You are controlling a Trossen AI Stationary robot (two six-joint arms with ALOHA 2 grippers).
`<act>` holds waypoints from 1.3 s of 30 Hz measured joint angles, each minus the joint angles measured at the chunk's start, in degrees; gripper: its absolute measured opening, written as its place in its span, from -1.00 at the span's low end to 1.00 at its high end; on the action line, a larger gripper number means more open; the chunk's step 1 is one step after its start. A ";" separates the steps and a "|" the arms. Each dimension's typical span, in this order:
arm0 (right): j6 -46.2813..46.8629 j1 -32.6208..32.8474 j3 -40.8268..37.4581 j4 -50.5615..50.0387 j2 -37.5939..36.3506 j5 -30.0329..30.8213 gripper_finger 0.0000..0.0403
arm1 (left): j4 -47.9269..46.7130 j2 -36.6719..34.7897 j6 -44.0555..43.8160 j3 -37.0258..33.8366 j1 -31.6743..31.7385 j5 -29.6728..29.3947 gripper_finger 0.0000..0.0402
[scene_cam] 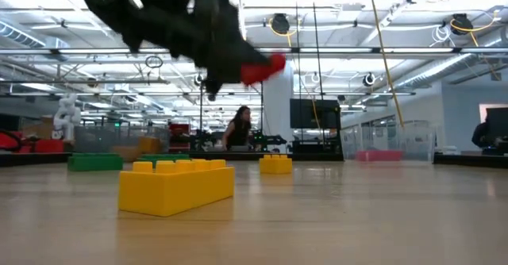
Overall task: Sort & place blocks by color
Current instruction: Put the red gamepiece into the transparent bin
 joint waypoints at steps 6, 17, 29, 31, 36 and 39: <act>-16.82 -0.04 -8.67 18.43 -0.64 -6.43 0.32 | 1.24 -5.94 0.52 0.02 -5.82 1.53 -0.25; -39.39 0.28 -9.39 23.65 5.22 -7.87 0.32 | -1.34 -5.75 -2.92 0.04 -6.86 1.25 -0.27; -43.26 -3.81 -7.26 30.69 12.67 -12.35 0.32 | -2.83 -5.86 -5.01 0.07 -7.88 1.15 -0.24; -43.64 -4.36 -6.36 31.15 13.79 -12.37 0.32 | -2.76 -5.86 -5.16 0.07 -8.02 1.15 -0.25; -44.16 -5.86 -3.22 31.96 15.90 -12.37 0.32 | -2.74 -5.86 -5.06 0.07 -8.01 1.12 -0.23; -42.88 -7.23 -1.30 32.55 17.36 -13.61 0.32 | -2.74 -5.86 -4.94 0.07 -7.98 1.09 -0.23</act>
